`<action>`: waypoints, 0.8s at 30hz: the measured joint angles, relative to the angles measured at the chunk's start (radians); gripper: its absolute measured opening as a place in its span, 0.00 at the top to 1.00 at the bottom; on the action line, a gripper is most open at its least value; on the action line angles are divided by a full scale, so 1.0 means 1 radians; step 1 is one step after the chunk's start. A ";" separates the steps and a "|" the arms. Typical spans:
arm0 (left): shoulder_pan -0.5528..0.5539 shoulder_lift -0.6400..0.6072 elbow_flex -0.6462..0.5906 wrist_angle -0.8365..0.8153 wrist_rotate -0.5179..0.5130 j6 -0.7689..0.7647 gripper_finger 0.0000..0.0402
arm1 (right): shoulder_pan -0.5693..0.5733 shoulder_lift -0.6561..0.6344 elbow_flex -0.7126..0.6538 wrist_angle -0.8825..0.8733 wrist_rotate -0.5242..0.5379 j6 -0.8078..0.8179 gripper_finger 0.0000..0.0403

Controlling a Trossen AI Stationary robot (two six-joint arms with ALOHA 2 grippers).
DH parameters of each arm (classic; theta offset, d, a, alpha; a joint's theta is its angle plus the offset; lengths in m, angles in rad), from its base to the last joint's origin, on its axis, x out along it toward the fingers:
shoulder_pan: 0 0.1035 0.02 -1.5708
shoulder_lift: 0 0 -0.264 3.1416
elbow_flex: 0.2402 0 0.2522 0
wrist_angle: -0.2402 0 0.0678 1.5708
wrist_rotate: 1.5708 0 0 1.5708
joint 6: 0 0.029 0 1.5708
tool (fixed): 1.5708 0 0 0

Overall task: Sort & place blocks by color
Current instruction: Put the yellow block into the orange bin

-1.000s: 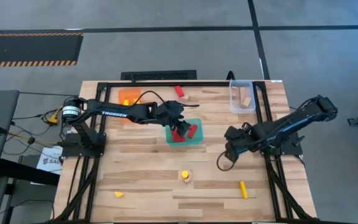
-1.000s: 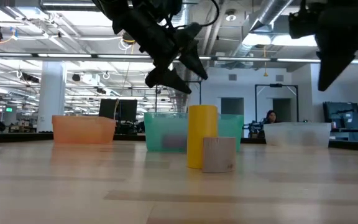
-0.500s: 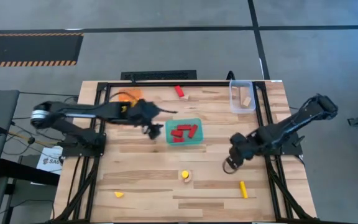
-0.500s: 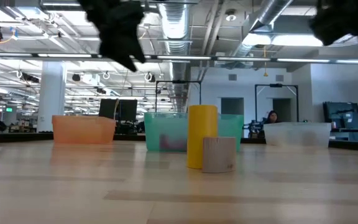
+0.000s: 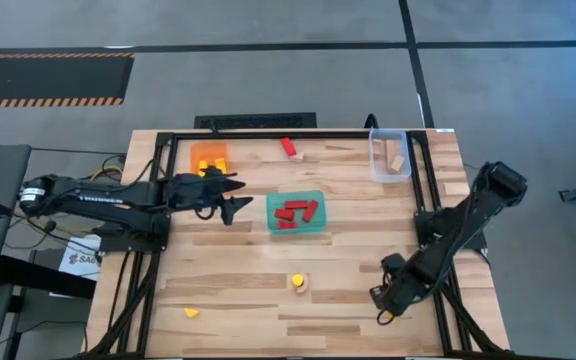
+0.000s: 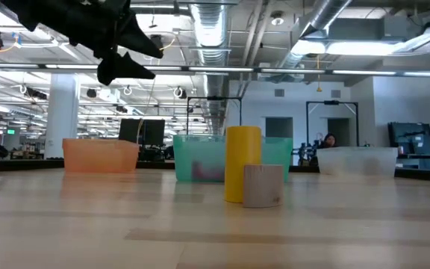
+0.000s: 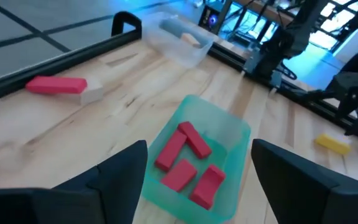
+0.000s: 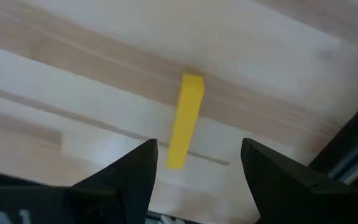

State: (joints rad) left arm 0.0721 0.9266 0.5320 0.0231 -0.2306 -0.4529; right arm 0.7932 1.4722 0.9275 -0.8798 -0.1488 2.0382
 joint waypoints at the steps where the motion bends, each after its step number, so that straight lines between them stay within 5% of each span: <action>1: 0.001 0.003 0.000 -0.005 0.006 0.000 0.31 | 0.004 0.023 0.001 0.016 0.000 0.004 0.37; 15: 0.001 0.009 0.000 -0.009 0.046 -0.039 0.32 | 0.010 0.229 0.000 0.172 -0.009 -0.030 0.39; 18: 0.002 0.009 0.000 -0.008 0.054 -0.062 0.32 | 0.010 0.242 0.002 0.181 -0.008 -0.038 0.50; 24: -0.004 0.009 0.000 -0.006 0.127 -0.124 0.32 | -0.003 0.217 0.040 0.046 0.065 -0.128 0.90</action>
State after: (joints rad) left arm 0.0677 0.9352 0.5320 0.0166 -0.1037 -0.5767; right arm 0.7907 1.6895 0.9671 -0.8335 -0.0839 1.9100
